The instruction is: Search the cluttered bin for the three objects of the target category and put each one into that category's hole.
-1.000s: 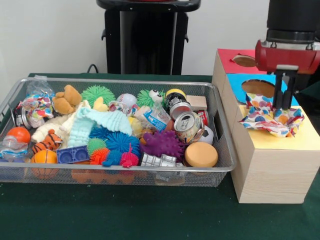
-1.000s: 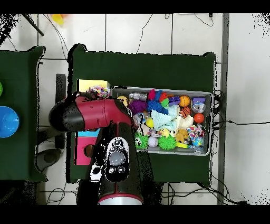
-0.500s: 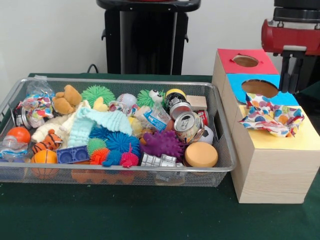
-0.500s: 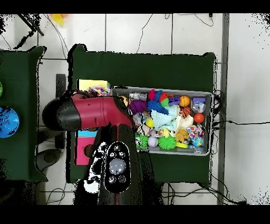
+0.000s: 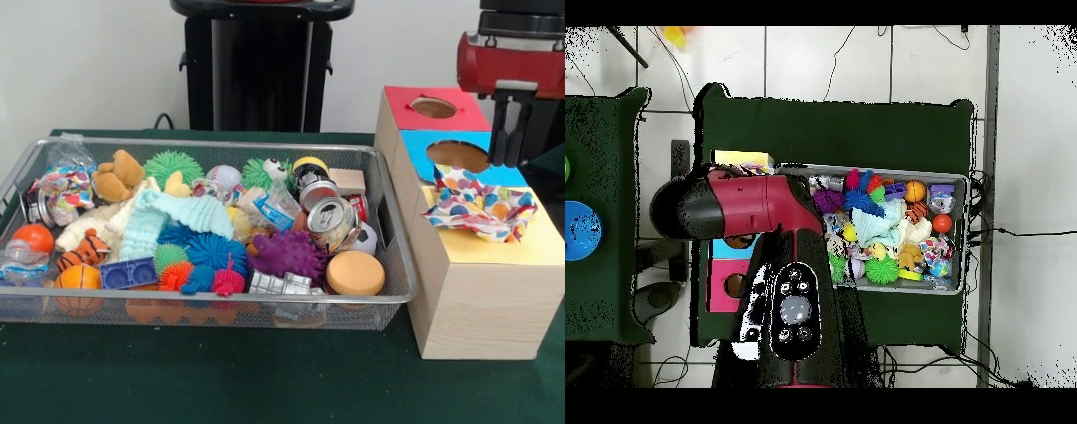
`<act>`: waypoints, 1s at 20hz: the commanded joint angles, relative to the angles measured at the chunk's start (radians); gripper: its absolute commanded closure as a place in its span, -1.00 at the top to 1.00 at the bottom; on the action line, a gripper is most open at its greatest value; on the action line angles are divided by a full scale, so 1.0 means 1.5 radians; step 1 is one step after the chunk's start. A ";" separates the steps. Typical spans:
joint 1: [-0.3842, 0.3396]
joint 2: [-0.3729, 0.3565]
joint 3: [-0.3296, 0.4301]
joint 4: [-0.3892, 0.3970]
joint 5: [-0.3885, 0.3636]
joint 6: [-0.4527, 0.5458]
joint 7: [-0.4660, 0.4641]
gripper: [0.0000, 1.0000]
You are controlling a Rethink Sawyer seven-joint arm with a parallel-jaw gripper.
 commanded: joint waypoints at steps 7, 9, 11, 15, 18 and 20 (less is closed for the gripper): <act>-0.028 0.072 0.052 -0.055 0.001 0.020 0.025 -1.00; -0.027 0.081 0.053 -0.060 0.000 0.009 0.028 -1.00; -0.027 0.089 0.054 -0.065 0.000 0.003 0.029 -1.00; -0.026 0.096 0.054 -0.070 0.001 0.005 0.029 -1.00; -0.021 0.105 0.048 -0.060 -0.003 -0.009 0.038 -1.00; -0.025 0.108 0.053 -0.050 -0.003 -0.024 0.038 -1.00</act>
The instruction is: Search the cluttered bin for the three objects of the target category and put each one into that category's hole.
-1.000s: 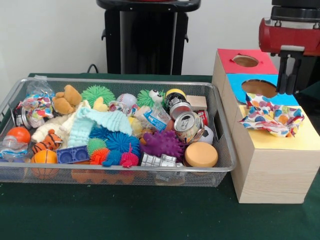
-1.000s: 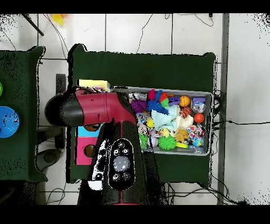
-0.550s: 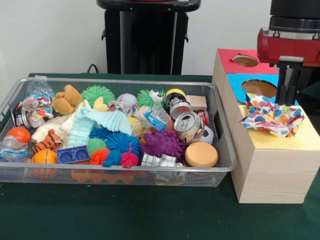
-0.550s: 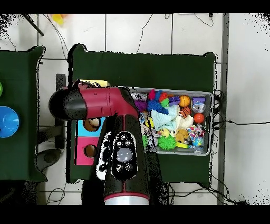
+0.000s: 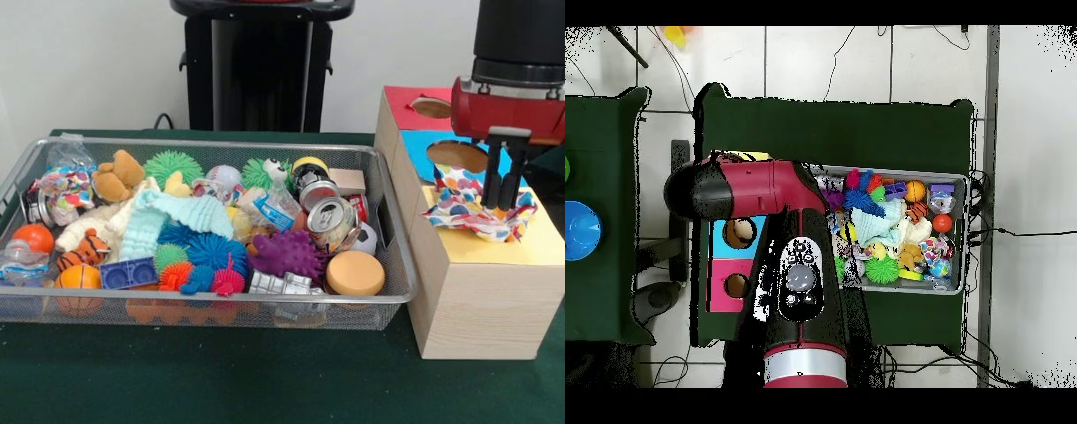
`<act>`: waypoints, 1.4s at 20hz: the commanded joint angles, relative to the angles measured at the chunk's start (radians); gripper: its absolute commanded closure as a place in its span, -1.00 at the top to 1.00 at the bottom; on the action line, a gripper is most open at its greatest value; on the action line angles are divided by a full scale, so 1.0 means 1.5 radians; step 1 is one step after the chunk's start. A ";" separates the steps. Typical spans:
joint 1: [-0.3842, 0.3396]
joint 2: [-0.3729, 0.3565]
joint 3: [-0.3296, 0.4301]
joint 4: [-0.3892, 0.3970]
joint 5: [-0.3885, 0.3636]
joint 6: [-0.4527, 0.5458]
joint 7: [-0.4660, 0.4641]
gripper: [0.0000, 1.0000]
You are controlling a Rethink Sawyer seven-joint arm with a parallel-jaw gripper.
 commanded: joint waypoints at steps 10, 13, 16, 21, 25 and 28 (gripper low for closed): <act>-0.023 0.046 0.057 0.023 -0.001 -0.036 0.039 -1.00; -0.027 0.053 0.061 0.030 -0.003 -0.058 0.041 -1.00; -0.027 0.053 0.061 0.027 -0.003 -0.055 0.037 -1.00; -0.024 0.061 0.061 0.012 0.001 -0.046 0.034 -1.00; -0.024 0.094 0.067 -0.002 0.003 -0.060 0.039 -1.00; -0.005 0.112 0.040 -0.010 -0.008 -0.045 0.048 -1.00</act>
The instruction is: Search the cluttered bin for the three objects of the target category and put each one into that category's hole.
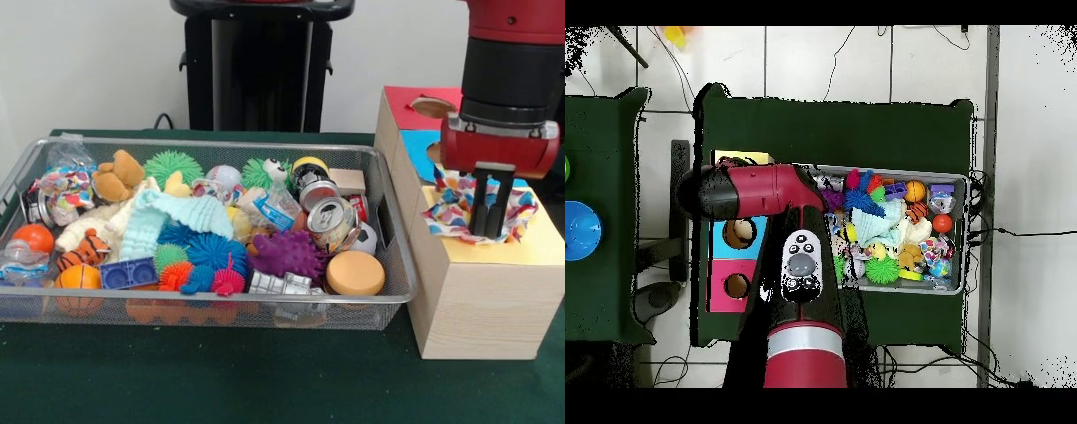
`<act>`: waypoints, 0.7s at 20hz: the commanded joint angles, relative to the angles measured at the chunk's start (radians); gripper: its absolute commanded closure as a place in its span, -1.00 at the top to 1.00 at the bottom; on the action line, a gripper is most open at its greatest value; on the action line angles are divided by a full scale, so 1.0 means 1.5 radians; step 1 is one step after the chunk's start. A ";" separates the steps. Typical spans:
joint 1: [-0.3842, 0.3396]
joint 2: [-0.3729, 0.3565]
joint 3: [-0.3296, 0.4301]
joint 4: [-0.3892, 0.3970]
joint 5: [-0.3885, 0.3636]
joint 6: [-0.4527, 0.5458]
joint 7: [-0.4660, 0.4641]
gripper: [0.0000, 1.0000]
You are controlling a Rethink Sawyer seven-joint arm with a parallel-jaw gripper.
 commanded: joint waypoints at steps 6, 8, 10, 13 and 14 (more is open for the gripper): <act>-0.008 0.048 0.041 0.023 -0.012 -0.002 0.037 -1.00; -0.010 0.042 0.043 0.025 -0.012 0.007 0.032 -1.00; -0.012 0.039 0.045 0.024 -0.011 0.013 0.028 -1.00; -0.016 0.044 0.049 0.022 -0.012 0.007 0.024 -1.00; -0.015 0.045 0.048 0.023 -0.011 0.004 0.027 -1.00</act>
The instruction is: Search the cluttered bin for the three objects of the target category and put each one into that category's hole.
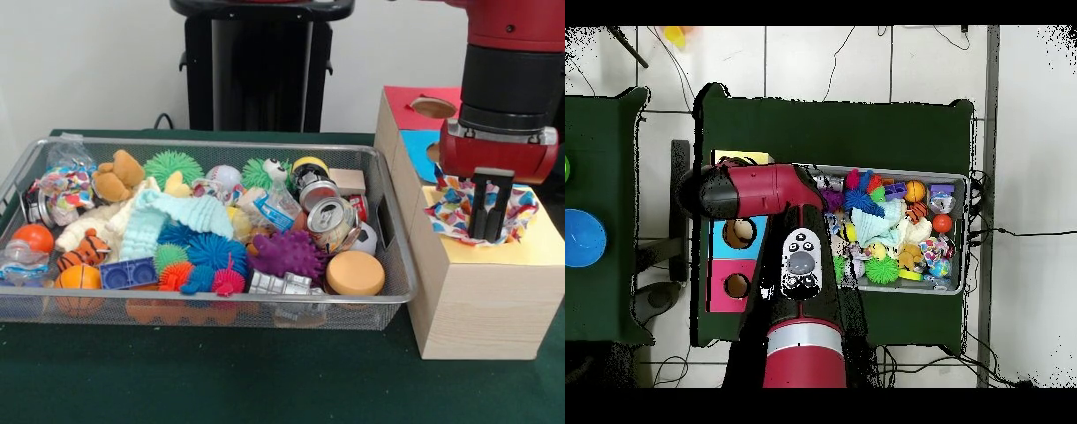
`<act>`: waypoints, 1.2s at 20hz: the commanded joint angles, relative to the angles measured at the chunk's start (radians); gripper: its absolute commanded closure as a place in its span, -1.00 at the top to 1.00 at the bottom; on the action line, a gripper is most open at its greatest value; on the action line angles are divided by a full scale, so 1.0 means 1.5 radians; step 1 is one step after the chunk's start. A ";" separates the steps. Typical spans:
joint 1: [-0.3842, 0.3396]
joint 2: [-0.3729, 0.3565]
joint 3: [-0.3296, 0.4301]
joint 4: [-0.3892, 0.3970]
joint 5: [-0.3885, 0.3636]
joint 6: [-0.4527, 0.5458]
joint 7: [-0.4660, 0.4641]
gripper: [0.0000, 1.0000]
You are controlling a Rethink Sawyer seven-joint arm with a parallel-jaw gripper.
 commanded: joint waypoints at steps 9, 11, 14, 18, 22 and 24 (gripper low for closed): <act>-0.002 0.009 0.044 0.091 -0.002 -0.010 0.058 -1.00; -0.003 0.009 0.045 0.092 -0.001 -0.009 0.059 -1.00; 0.000 0.010 0.044 0.094 0.001 -0.014 0.064 -1.00; 0.004 0.006 0.044 0.109 0.005 -0.021 0.074 -1.00; 0.001 0.004 0.046 0.108 0.006 -0.014 0.068 -1.00; 0.003 0.005 0.046 0.108 0.007 -0.013 0.069 -1.00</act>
